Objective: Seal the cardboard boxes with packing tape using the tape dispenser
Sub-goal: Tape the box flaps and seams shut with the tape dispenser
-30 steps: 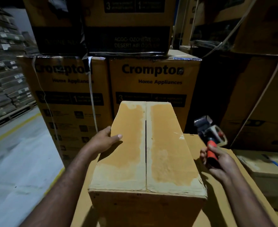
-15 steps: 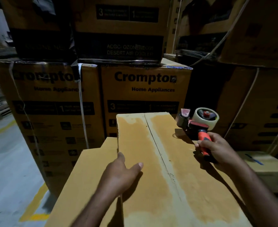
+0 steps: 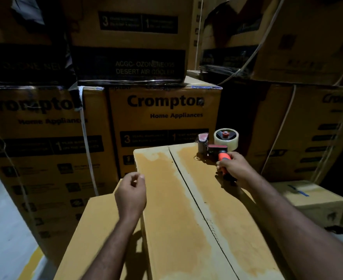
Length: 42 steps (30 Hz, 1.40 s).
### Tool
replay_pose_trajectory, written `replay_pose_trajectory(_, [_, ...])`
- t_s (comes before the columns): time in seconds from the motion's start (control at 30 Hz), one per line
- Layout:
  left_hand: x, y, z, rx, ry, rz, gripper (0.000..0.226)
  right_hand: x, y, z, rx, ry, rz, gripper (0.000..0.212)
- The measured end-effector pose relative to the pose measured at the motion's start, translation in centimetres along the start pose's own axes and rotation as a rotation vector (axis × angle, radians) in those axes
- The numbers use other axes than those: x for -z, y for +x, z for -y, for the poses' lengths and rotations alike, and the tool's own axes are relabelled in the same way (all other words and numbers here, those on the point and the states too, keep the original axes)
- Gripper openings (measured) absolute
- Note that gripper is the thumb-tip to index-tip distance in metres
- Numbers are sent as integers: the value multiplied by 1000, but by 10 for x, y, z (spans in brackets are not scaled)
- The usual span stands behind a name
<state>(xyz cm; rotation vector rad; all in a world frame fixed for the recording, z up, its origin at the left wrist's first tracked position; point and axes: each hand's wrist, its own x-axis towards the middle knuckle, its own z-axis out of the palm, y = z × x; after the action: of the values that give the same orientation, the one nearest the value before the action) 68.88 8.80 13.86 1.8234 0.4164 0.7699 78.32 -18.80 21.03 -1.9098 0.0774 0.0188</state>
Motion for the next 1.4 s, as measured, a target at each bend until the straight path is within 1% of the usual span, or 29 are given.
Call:
replay_pose_trajectory(0.07, [-8,-3,5,-32,-40,-19,14,-10,11,0,-14,27,-38,43])
replay_pose_trajectory(0.17, [-15,-5,13,-91,-25,56,13,-14,19,-4,-35,12,-83,35])
replay_pose_trajectory(0.23, [-15,-3,14,-111,-3,111,12,-15,22,-10,-46,-34,-100,36])
replay_pose_trajectory(0.27, [-16,-1,13,-140,60,146,15,-15,22,-12,-45,-67,-105,40])
replay_pose_trajectory(0.37, [-17,15,5,-252,390,298,45,-19,24,-15,-9,-135,-99,52])
replay_pose_trajectory(0.4, [-18,23,4,-262,447,337,52,-22,24,-16,12,-152,-90,54])
replay_pose_trajectory(0.47, [-20,38,-1,-237,443,392,61,-30,20,-15,58,-221,-71,59])
replay_pose_trajectory(0.53, [-25,48,-4,-228,428,426,64,-38,17,-14,101,-330,-50,66])
replay_pose_trajectory(0.6, [-32,57,-3,-221,381,441,65,-44,17,-14,129,-390,-37,69])
replay_pose_trajectory(0.67, [-38,69,-3,-165,274,458,62,-46,19,-14,124,-389,-49,69])
replay_pose_trajectory(0.7, [-42,77,-3,-120,164,458,54,-45,19,-13,112,-367,-62,69])
replay_pose_trajectory(0.77, [-52,85,-13,-31,-60,438,26,-43,19,-12,95,-307,-92,67])
replay_pose_trajectory(0.8, [-60,90,-20,24,-160,420,22,-41,17,-12,92,-281,-106,67])
replay_pose_trajectory(0.87, [-78,97,-33,141,-297,377,26,-38,12,-14,107,-262,-116,68])
replay_pose_trajectory(0.9, [-89,100,-37,200,-363,395,30,-37,10,-16,123,-275,-113,69])
replay_pose_trajectory(0.97, [-111,102,-45,325,-473,507,36,-37,5,-21,138,-319,-104,70])
replay_pose_trajectory(1.0, [-121,103,-46,389,-472,567,40,-37,5,-23,138,-340,-106,71])
replay_pose_trajectory(1.1, [-142,111,-45,498,-410,701,75,-38,6,-26,144,-389,-120,71])
replay_pose_trajectory(1.17, [-145,118,-49,550,-451,758,86,-41,4,-26,166,-426,-125,71])
replay_pose_trajectory(1.23, [-148,129,-49,580,-460,779,86,-45,3,-27,197,-491,-131,72])
replay_pose_trajectory(1.4, [-146,143,-42,598,-465,797,67,-49,6,-27,228,-557,-109,74])
